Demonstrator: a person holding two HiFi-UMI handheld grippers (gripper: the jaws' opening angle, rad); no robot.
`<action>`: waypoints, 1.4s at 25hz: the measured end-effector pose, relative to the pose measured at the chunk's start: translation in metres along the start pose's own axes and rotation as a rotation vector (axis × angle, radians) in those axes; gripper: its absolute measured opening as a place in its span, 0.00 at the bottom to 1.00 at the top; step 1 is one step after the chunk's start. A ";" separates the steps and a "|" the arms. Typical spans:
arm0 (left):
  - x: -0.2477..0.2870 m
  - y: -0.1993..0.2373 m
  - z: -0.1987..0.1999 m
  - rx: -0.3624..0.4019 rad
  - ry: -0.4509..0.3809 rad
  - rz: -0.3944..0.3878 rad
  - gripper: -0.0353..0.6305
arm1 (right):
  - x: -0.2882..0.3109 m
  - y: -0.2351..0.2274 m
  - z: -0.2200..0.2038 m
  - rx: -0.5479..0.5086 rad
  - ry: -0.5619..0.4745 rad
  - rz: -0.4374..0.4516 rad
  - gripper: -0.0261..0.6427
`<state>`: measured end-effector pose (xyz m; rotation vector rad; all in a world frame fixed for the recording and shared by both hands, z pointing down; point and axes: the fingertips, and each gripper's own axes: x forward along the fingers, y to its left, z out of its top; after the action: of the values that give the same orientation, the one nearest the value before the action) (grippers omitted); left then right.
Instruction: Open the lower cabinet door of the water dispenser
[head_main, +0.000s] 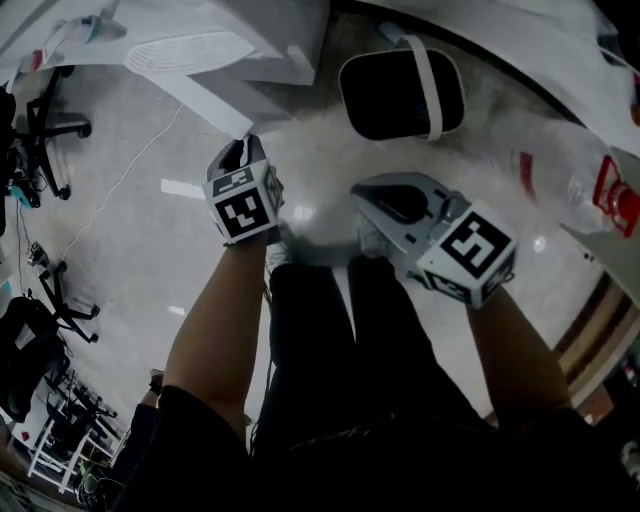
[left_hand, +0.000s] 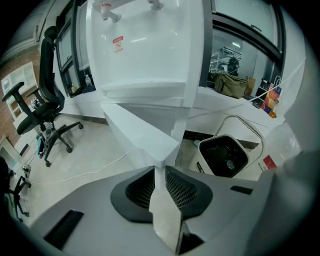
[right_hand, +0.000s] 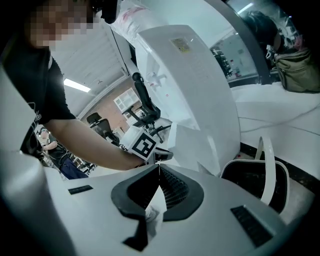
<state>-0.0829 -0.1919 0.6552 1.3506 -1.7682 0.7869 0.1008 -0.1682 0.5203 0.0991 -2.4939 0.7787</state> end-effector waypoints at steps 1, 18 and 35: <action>-0.002 0.004 -0.002 0.005 0.000 -0.002 0.15 | 0.002 0.004 0.002 0.004 0.002 0.003 0.06; -0.015 0.046 -0.032 0.200 0.027 -0.113 0.15 | 0.047 0.052 0.016 0.025 -0.003 -0.059 0.06; -0.026 0.099 -0.057 0.345 0.068 -0.223 0.15 | 0.102 0.092 0.037 0.041 -0.033 -0.119 0.06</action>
<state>-0.1635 -0.1066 0.6597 1.6905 -1.4408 1.0310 -0.0236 -0.1038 0.4986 0.2751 -2.4777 0.7842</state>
